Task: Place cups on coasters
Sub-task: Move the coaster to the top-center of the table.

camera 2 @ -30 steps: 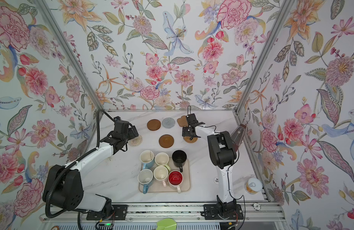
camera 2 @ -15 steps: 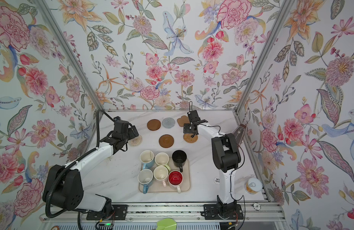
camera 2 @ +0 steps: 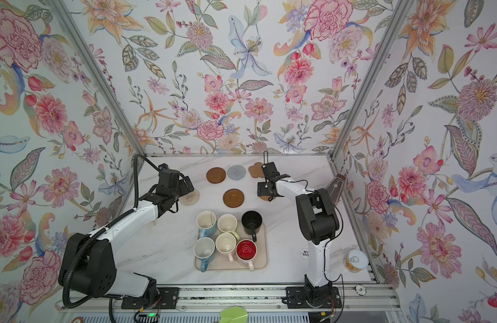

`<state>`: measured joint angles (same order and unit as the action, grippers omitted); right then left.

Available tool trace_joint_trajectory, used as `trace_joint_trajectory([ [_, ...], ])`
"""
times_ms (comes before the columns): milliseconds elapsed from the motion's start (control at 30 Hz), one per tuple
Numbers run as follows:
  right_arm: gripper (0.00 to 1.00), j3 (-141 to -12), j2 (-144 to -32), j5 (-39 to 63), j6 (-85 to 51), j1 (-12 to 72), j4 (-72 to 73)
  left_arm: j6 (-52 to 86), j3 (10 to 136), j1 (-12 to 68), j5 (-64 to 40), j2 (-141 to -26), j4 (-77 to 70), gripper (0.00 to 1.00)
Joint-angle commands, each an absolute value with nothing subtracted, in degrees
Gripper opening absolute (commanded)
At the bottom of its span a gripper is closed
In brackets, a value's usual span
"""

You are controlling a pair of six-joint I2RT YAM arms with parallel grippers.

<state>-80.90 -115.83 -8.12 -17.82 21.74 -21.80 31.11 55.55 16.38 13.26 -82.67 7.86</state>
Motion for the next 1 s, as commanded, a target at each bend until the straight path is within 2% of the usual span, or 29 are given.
trace_joint_trajectory([
  [0,0.88,-81.7,-118.4,-7.4,-18.5,21.8,-22.0,31.9,54.6,15.7,12.9,-81.1,8.0,0.99],
  [567,0.87,-87.2,-124.8,-6.8,-17.9,20.6,-20.4,32.3,55.3,15.5,12.8,-80.9,8.7,0.99],
  [967,0.88,-88.3,-117.1,-6.8,-15.9,22.2,-22.0,33.6,53.9,15.4,13.5,-79.9,8.8,0.99],
])
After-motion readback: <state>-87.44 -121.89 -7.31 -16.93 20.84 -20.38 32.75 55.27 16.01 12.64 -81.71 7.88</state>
